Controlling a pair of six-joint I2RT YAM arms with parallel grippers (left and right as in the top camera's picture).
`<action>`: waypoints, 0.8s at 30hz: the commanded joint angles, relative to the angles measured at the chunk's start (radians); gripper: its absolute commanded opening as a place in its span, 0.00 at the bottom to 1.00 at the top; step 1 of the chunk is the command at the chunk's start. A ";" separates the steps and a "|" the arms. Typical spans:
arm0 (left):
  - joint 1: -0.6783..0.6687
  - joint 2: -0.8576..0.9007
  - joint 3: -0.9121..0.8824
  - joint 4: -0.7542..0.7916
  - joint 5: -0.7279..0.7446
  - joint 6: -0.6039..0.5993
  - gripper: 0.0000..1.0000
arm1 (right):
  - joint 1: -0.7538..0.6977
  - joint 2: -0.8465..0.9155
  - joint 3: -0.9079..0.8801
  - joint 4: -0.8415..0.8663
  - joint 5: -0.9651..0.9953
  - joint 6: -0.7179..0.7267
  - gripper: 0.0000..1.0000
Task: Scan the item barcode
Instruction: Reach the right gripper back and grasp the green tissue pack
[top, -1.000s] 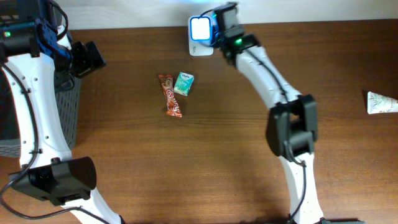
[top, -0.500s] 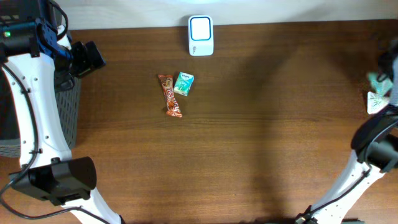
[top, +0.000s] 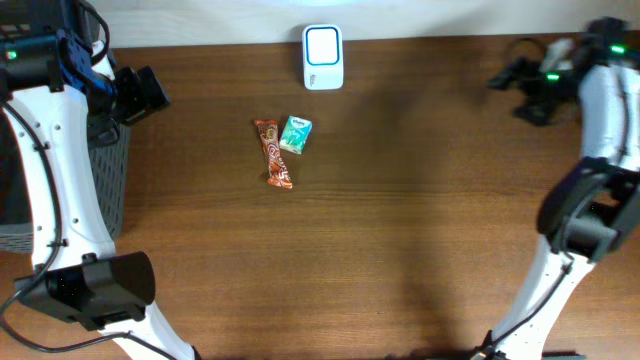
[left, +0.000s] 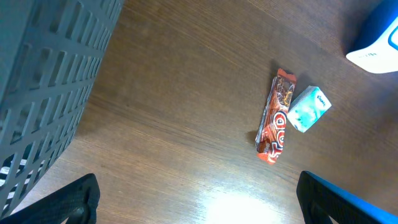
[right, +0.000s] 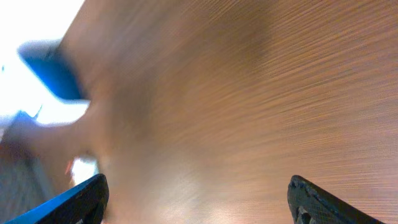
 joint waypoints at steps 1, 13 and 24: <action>0.005 -0.017 -0.001 -0.001 0.000 -0.006 0.99 | 0.198 0.012 0.001 -0.016 -0.093 -0.045 0.90; 0.005 -0.017 -0.001 -0.001 0.000 -0.006 0.99 | 0.847 0.021 0.001 0.311 0.669 0.435 0.66; 0.005 -0.017 -0.001 -0.001 -0.001 -0.006 0.99 | 0.944 0.192 0.001 0.455 0.832 0.425 0.51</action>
